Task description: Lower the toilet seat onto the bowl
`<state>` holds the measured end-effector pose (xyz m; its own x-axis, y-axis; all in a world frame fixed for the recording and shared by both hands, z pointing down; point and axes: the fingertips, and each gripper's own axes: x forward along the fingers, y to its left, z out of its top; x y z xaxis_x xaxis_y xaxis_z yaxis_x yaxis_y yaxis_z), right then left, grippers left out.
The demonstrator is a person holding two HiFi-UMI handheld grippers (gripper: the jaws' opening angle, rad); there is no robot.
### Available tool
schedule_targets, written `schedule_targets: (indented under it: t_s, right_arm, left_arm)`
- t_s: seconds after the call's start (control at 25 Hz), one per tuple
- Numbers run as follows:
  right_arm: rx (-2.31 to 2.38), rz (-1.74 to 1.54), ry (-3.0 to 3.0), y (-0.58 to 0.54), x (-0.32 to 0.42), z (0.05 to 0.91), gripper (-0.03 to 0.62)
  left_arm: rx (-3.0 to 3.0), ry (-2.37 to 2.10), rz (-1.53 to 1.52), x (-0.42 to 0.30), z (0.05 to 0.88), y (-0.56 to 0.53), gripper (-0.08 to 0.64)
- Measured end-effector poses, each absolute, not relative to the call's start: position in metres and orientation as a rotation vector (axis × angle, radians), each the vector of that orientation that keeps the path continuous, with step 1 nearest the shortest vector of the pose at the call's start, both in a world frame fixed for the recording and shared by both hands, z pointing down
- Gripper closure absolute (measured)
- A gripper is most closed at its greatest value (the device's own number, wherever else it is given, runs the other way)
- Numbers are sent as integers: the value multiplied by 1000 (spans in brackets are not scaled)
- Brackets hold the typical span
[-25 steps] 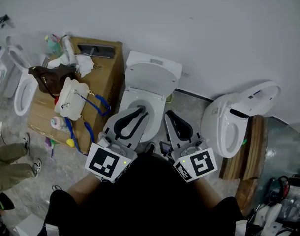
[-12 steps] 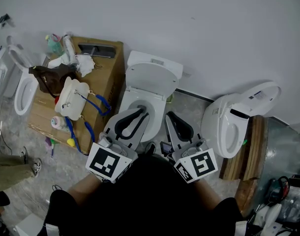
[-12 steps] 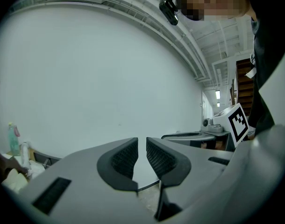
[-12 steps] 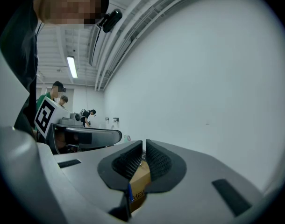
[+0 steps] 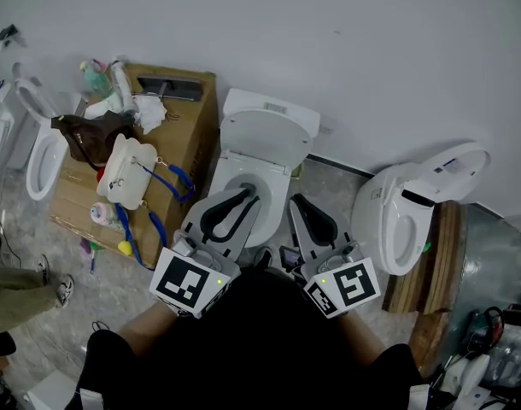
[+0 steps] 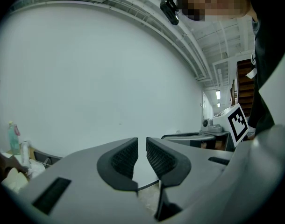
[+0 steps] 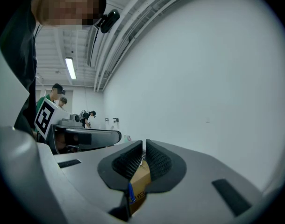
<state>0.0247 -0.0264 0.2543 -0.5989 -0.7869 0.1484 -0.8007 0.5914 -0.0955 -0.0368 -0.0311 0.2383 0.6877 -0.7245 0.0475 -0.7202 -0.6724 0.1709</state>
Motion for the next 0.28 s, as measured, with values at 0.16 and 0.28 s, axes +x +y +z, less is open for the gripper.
schedule_targets:
  t_s: [0.16,0.28]
  right_arm:
    - [1365,237,-2715,-28,23,257,546]
    - [1372,244,-2712,-30,22,257,546]
  left_arm:
    - [2716,-1159,22,-41,247,-30,494]
    - [2719,-1162,-29,-42,244,-33,494]
